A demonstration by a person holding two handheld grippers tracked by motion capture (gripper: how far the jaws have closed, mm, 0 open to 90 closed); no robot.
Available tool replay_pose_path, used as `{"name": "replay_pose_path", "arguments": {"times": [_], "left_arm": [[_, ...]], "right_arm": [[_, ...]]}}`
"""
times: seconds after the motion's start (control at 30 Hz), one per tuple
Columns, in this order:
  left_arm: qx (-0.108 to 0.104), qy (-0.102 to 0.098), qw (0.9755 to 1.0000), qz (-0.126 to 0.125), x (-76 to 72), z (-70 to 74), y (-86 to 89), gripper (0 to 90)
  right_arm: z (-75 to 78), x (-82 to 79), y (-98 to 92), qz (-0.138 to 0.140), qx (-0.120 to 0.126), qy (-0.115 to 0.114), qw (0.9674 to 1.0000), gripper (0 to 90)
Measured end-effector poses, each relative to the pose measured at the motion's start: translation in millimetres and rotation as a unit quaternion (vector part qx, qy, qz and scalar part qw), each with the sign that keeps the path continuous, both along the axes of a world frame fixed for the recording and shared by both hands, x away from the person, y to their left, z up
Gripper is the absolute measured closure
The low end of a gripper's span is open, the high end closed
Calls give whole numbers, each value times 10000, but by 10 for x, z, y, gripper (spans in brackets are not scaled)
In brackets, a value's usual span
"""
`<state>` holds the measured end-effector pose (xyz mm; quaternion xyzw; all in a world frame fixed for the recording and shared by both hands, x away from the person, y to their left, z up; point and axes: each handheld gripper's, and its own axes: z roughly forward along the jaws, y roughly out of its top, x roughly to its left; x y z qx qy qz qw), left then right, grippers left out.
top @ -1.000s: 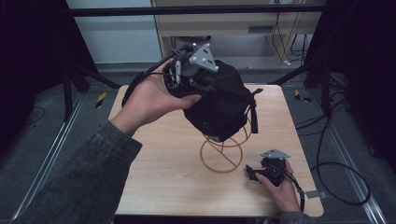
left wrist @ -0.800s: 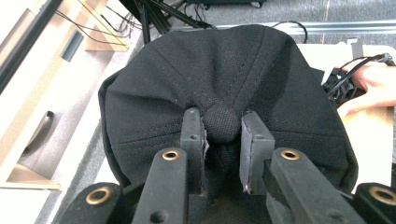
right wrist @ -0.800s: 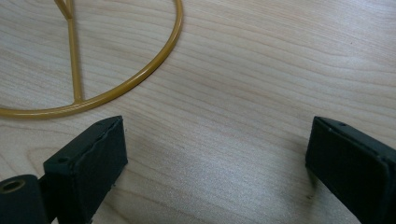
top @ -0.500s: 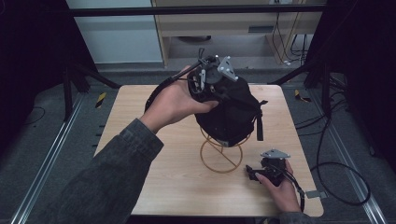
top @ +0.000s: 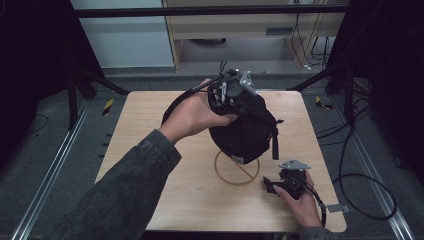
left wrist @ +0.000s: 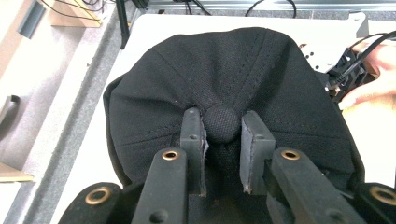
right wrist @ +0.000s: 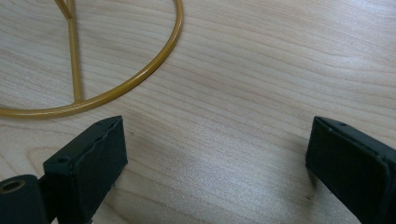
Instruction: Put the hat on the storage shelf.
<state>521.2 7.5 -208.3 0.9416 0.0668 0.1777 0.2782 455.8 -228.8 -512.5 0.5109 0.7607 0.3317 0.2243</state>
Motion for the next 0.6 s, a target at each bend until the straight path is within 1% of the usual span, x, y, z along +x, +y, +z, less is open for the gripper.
{"name": "replay_pose_path", "arguments": {"times": [0.17,0.4,0.47,0.6], "left_arm": [[88,48,9999,14,30,-79,-19,738],[76,97,9999,24,40,-105,-27,736],[95,95,9999,7,37,-125,-35,735],[102,151,9998,-5,41,-167,-42,735]], "right_arm": [[0,0,0,-1,0,1,10000,54],[0,-1,1,-6,3,5,10000,54],[0,0,0,-3,-2,-6,10000,54],[0,0,0,-4,-2,-6,10000,54]]}}
